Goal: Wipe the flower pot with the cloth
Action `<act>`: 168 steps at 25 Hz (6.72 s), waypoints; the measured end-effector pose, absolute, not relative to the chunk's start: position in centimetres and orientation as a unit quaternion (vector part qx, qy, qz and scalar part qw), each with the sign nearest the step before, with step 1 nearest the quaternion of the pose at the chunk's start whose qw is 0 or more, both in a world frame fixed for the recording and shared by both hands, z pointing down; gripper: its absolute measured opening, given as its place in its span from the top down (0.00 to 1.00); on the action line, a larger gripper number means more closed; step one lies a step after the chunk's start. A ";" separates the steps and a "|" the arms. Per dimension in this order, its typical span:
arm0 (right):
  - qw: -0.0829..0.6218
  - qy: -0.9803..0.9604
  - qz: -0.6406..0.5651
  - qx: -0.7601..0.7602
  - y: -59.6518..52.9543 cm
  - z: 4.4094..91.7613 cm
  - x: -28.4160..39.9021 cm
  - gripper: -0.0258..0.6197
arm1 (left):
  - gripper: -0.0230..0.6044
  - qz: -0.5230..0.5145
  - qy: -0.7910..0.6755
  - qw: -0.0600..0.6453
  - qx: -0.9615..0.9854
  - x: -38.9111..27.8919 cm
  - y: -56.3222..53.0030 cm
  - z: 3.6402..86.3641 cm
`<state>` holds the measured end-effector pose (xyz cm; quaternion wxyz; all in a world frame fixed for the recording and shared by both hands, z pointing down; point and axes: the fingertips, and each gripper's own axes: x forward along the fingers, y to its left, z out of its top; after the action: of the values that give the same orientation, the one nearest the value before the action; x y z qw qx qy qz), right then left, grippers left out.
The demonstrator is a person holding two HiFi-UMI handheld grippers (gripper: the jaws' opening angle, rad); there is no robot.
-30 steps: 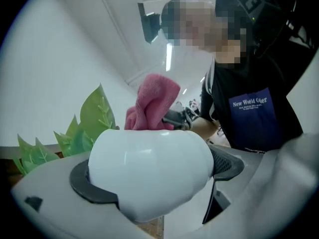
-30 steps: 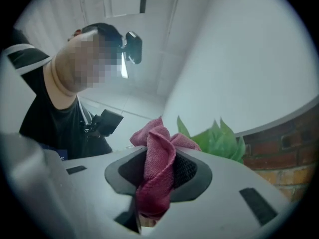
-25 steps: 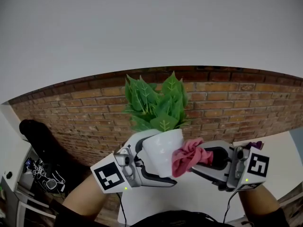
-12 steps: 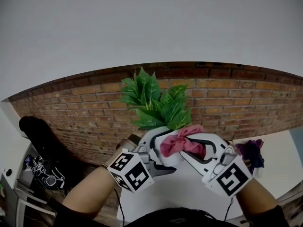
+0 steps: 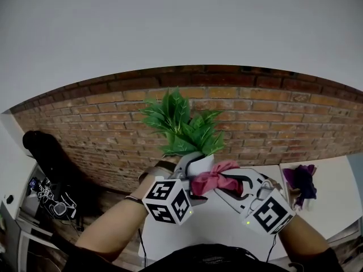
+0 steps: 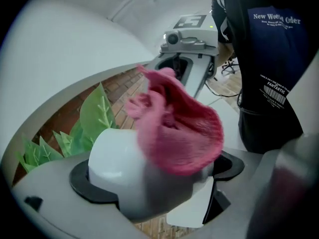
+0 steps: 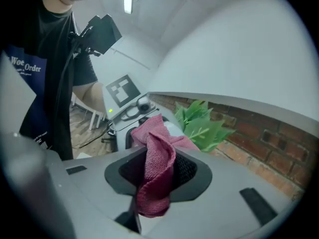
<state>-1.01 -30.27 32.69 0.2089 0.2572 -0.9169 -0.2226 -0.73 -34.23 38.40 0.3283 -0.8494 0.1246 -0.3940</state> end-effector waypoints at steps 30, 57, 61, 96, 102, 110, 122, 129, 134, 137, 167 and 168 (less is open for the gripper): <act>0.179 -0.956 -0.048 0.227 -33.1 33.7 -2.5 0.80 | 0.05 -0.348 -0.010 0.022 -0.937 0.7 -31.8 41.2; 0.221 -0.943 0.004 0.250 -35.5 38.7 1.3 0.80 | 0.05 -0.358 0.009 0.034 -0.933 -0.2 -34.9 41.8; 0.242 -0.937 0.030 0.249 -35.8 41.8 2.4 0.80 | 0.05 -0.339 0.006 0.026 -0.940 -0.1 -35.0 41.3; 0.277 -0.924 -0.105 0.241 -33.0 41.9 0.4 0.80 | 0.06 -0.232 0.057 0.044 -0.970 -0.3 -37.5 36.7; 0.251 -0.925 -0.086 0.271 -33.9 40.4 2.6 0.80 | 0.06 -0.303 0.059 0.129 -0.942 -1.4 -36.6 40.4; 0.246 -0.934 -0.180 0.185 -25.3 34.7 -1.2 0.80 | 0.06 -0.333 -0.014 0.170 -0.927 -0.4 -25.9 42.4; 0.268 -0.924 -0.261 0.072 -17.7 38.2 -3.3 0.80 | 0.06 -0.347 -0.015 0.182 -0.920 -1.9 -22.4 42.5; 0.297 -0.916 -0.253 0.092 -19.6 38.8 -1.3 0.80 | 0.06 -0.321 0.001 0.162 -0.933 -2.8 -23.3 40.6; 0.228 -0.924 -0.288 0.103 -20.6 33.5 -4.1 0.80 | 0.06 -0.338 -0.022 0.184 -0.923 -1.5 -22.6 41.5; 0.239 -0.920 -0.297 0.090 -20.6 34.2 -4.9 0.80 | 0.06 -0.333 -0.029 0.196 -0.922 -1.0 -22.5 41.2; 0.151 -0.977 -0.107 0.109 -21.8 36.9 -0.7 0.80 | 0.06 -0.204 -0.036 0.194 -0.959 -2.6 -22.4 36.5; 0.165 -0.974 -0.109 0.106 -21.7 37.5 -0.6 0.80 | 0.06 -0.198 -0.036 0.191 -0.961 -2.5 -22.5 36.2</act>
<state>-0.65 -21.73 37.52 0.1651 0.1061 -0.9744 -0.1093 -2.53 -22.48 36.24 0.1912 -0.9606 -0.0358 -0.1984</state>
